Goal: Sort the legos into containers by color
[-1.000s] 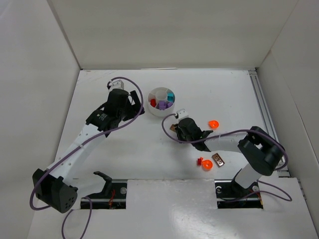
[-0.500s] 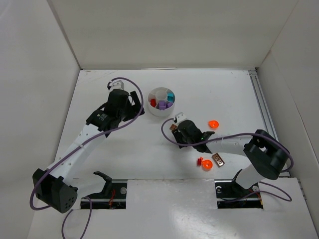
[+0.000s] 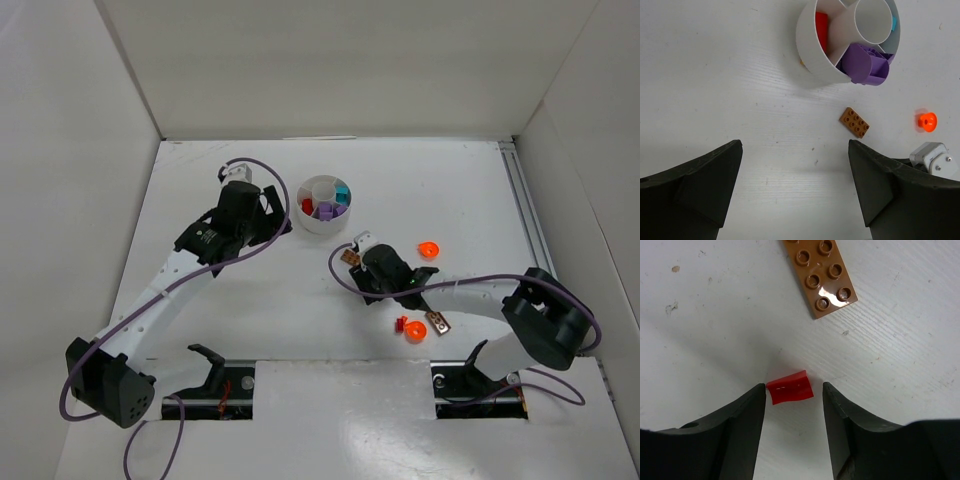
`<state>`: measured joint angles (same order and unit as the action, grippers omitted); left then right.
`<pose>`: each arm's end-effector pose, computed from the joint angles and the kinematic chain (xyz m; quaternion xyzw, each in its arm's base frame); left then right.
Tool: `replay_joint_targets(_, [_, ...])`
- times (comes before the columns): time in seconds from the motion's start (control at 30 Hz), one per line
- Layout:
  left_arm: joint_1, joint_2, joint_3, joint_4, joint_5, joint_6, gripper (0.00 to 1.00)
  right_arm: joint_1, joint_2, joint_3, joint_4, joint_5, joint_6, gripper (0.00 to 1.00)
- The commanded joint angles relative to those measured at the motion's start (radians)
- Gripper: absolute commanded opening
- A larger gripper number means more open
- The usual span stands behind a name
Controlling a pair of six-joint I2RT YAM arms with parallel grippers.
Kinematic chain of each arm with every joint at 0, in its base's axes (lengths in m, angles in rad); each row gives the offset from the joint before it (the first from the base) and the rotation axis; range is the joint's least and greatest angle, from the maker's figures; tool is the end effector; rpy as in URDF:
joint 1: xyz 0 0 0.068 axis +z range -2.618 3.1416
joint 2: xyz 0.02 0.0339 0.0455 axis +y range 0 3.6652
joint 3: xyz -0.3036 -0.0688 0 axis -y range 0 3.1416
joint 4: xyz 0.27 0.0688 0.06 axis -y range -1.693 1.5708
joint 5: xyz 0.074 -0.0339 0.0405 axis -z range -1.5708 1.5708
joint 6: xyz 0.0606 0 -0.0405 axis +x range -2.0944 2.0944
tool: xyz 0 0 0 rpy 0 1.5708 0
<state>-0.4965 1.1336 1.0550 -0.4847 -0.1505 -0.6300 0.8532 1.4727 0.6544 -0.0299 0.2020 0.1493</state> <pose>0.2493 -0.1247 0.3557 -0.0945 0.8689 -0.2013 0.4421 0.2109 0.2231 0.1595 -0.2874 0.8859 0.0863 0.3537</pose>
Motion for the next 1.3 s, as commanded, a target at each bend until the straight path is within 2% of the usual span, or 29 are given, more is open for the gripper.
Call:
replay_joint_targets(0.0, [-0.004, -0.032, -0.006, 0.006, 0.000, -0.007, 0.84, 0.010, -0.026, -0.006, -0.019, -0.003, -0.004, 0.54])
replay_joint_targets(0.03, [-0.004, -0.032, -0.006, 0.006, 0.000, -0.007, 0.84, 0.010, -0.016, -0.006, -0.019, -0.003, -0.004, 0.54])
replay_joint_targets(0.07, [-0.004, -0.032, -0.006, 0.006, 0.000, -0.007, 0.84, 0.010, -0.015, -0.006, -0.019, -0.003, -0.004, 0.49])
replay_joint_targets(0.17, [-0.004, -0.032, -0.006, 0.006, 0.000, -0.007, 0.83, 0.010, -0.006, -0.006, -0.019, -0.012, -0.014, 0.43])
replay_joint_targets(0.27, [-0.013, -0.032, -0.006, 0.006, 0.000, -0.007, 0.83, 0.010, -0.006, 0.004, -0.019, -0.012, -0.023, 0.42])
replay_joint_targets(0.4, [-0.013, -0.032, -0.006, 0.006, 0.000, -0.007, 0.83, 0.010, -0.026, 0.004, -0.019, -0.012, -0.024, 0.30])
replay_joint_targets(0.67, [-0.013, -0.043, -0.018, 0.006, -0.011, -0.025, 0.83, 0.010, -0.213, 0.083, -0.086, -0.012, -0.224, 0.27])
replay_joint_targets(0.83, [-0.004, -0.063, -0.050, 0.006, -0.031, -0.046, 0.84, 0.010, -0.265, 0.258, -0.120, -0.003, -0.407, 0.26])
replay_joint_targets(1.0, [0.139, -0.072, -0.147, 0.096, 0.089, -0.056, 0.84, -0.028, -0.123, 0.509, -0.120, -0.075, -0.560, 0.25])
replay_joint_targets(1.07, [0.150, -0.083, -0.161, 0.110, 0.098, -0.056, 0.84, -0.037, -0.024, 0.638, -0.120, -0.102, -0.605, 0.25])
replay_joint_targets(1.1, [0.163, -0.083, -0.161, 0.110, 0.098, -0.056, 0.84, -0.037, 0.007, 0.677, -0.120, -0.134, -0.605, 0.22])
replay_joint_targets(1.17, [0.174, -0.083, -0.161, 0.101, 0.085, -0.056, 0.84, -0.048, 0.059, 0.741, -0.134, -0.173, -0.616, 0.22])
replay_joint_targets(1.27, [0.184, -0.092, -0.151, 0.092, 0.074, -0.056, 0.84, -0.069, 0.060, 0.714, -0.185, -0.173, -0.616, 0.22])
